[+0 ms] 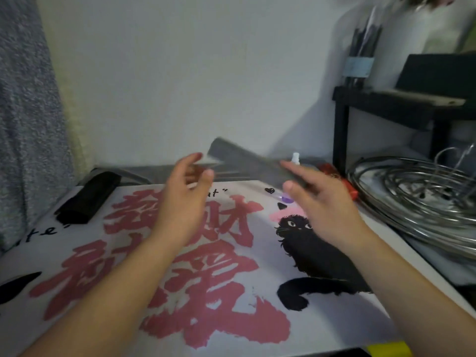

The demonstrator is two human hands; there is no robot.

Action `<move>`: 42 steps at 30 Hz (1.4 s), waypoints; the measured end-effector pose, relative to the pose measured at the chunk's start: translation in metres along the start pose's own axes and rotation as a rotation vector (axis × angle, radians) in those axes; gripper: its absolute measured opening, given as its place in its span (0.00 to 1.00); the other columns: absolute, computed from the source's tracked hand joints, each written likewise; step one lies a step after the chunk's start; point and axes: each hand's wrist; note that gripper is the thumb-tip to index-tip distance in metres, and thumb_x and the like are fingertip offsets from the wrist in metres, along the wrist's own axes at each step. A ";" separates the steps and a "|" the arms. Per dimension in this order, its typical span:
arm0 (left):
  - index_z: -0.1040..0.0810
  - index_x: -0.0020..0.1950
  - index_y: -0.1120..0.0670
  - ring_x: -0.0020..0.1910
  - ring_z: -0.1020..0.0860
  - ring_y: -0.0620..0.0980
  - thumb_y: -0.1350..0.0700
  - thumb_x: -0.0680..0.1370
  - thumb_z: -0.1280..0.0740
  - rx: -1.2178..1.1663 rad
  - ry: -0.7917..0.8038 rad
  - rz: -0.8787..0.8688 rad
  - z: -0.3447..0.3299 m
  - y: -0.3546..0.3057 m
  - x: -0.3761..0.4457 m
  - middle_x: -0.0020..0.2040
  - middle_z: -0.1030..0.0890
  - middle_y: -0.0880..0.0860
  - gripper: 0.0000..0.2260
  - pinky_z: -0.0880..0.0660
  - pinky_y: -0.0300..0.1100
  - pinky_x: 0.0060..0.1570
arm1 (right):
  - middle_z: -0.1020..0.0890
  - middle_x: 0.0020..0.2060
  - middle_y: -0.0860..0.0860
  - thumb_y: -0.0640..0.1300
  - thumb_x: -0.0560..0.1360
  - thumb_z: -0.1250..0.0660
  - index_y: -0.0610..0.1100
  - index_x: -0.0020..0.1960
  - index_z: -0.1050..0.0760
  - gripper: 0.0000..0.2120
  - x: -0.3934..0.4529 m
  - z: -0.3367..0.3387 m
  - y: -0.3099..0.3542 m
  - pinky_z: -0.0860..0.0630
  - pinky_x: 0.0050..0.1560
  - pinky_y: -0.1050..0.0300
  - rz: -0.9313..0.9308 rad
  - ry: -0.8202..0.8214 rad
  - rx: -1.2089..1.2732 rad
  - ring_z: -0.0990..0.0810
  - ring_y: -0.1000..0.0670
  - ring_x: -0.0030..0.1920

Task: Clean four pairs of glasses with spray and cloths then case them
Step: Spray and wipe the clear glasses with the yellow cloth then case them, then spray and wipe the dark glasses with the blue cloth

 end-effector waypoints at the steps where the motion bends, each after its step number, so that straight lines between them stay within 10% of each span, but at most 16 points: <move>1: 0.31 0.74 0.43 0.58 0.22 0.44 0.55 0.81 0.32 0.040 0.062 0.031 -0.024 -0.005 0.007 0.61 0.22 0.45 0.21 0.23 0.40 0.56 | 0.18 0.56 0.63 0.44 0.80 0.32 0.53 0.67 0.22 0.16 0.004 0.011 0.001 0.27 0.53 0.71 -0.054 -0.102 0.070 0.20 0.67 0.51; 7: 0.36 0.75 0.50 0.56 0.20 0.48 0.55 0.78 0.28 0.115 0.432 0.136 -0.154 -0.010 0.028 0.66 0.25 0.48 0.28 0.25 0.41 0.53 | 0.18 0.54 0.49 0.47 0.80 0.31 0.48 0.63 0.24 0.13 0.027 0.058 -0.018 0.21 0.33 0.61 -0.389 -0.510 0.247 0.16 0.49 0.49; 17: 0.23 0.54 0.47 0.48 0.21 0.47 0.55 0.78 0.29 0.205 0.269 0.077 -0.122 0.013 0.007 0.49 0.21 0.45 0.08 0.26 0.40 0.44 | 0.19 0.47 0.55 0.51 0.76 0.27 0.48 0.57 0.24 0.13 0.031 0.031 -0.064 0.24 0.53 0.52 -0.418 -0.262 -0.096 0.20 0.50 0.50; 28: 0.25 0.68 0.53 0.43 0.25 0.37 0.59 0.79 0.28 0.266 -0.028 0.213 0.008 0.055 0.041 0.52 0.22 0.47 0.18 0.31 0.34 0.40 | 0.23 0.55 0.40 0.59 0.77 0.34 0.44 0.61 0.27 0.21 0.045 -0.045 -0.090 0.32 0.57 0.44 -0.210 -0.073 -1.192 0.27 0.38 0.58; 36: 0.26 0.57 0.48 0.43 0.21 0.43 0.59 0.78 0.27 0.215 0.066 0.137 -0.048 0.062 0.069 0.46 0.21 0.44 0.13 0.29 0.35 0.39 | 0.23 0.46 0.39 0.54 0.71 0.26 0.40 0.51 0.26 0.20 0.048 -0.043 -0.102 0.30 0.52 0.43 -0.225 -0.149 -1.187 0.25 0.37 0.51; 42: 0.33 0.75 0.50 0.52 0.23 0.43 0.56 0.77 0.25 0.240 0.129 0.180 -0.050 0.065 0.065 0.68 0.25 0.52 0.29 0.27 0.43 0.55 | 0.24 0.49 0.40 0.58 0.72 0.28 0.41 0.54 0.25 0.22 0.047 -0.041 -0.103 0.32 0.53 0.44 -0.226 -0.163 -1.237 0.27 0.38 0.53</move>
Point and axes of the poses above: each hand's wrist, its own x-axis towards the middle knuckle, its own z-axis out of the back of the hand, y = z × x
